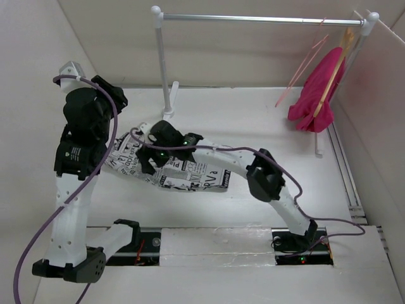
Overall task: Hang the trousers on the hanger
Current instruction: Fold the trousers
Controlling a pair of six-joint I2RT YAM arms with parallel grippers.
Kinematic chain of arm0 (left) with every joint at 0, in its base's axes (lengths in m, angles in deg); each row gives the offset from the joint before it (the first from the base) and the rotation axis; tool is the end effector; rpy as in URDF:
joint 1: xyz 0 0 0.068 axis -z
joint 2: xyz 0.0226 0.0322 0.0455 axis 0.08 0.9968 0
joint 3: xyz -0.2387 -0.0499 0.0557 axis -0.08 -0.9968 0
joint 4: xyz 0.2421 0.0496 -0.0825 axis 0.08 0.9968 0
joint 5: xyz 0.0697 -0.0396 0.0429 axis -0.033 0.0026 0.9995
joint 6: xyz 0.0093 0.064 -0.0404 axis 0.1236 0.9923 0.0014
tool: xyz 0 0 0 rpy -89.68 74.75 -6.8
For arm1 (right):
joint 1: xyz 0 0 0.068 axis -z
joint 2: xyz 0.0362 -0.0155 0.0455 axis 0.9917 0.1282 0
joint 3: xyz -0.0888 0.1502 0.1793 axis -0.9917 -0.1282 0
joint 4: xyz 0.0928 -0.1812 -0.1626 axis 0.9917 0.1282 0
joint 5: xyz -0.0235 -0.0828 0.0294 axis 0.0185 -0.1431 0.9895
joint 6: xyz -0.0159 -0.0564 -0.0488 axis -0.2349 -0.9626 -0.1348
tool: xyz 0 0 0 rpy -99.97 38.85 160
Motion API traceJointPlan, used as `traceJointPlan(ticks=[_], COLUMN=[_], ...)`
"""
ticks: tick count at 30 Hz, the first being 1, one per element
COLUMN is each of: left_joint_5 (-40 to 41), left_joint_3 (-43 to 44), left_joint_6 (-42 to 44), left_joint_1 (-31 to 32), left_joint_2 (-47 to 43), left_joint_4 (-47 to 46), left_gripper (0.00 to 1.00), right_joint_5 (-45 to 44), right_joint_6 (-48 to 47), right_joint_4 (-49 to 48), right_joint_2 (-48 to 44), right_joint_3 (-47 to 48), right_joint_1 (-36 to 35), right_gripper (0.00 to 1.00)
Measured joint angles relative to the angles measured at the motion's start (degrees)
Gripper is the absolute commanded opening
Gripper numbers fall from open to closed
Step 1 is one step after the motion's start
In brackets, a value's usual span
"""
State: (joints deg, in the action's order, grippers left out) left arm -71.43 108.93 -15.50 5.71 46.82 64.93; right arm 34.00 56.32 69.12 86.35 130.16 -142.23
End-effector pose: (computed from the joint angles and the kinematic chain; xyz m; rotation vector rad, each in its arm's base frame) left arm 0.2202 -0.0218 0.4912 -0.4710 1.5237 -0.3110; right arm 0.2675 0.4849 0.2244 -1.1125 2.0035 0.9053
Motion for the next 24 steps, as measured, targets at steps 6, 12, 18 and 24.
traceJointPlan(ticks=[6,12,18,24], left_joint_5=[-2.05,-9.84,-18.49,-20.68], left_joint_3=[-16.22,-26.75,-35.98,-40.11], left_joint_6=[0.35,-0.13,-3.45,-5.14], left_joint_1=[0.0,-3.06,-16.52,-21.84], left_joint_2=[1.16,20.04,29.31,28.39], left_joint_4=[-5.88,-12.81,-16.61,-18.67], left_gripper=[0.41,0.37,0.31,0.19], right_joint_5=[1.03,-1.9,-3.85,-5.42], right_joint_6=[-1.01,-1.92,-2.84,-3.63], right_joint_4=[-5.14,-10.82,-11.96,-10.95], right_joint_2=[-25.77,-46.8,-44.76,-47.6], right_joint_3=[-36.09,-57.86,-73.66,-79.06], right_joint_1=[6.49,11.8,16.24,18.25], right_gripper=[0.08,0.0,0.0,0.0])
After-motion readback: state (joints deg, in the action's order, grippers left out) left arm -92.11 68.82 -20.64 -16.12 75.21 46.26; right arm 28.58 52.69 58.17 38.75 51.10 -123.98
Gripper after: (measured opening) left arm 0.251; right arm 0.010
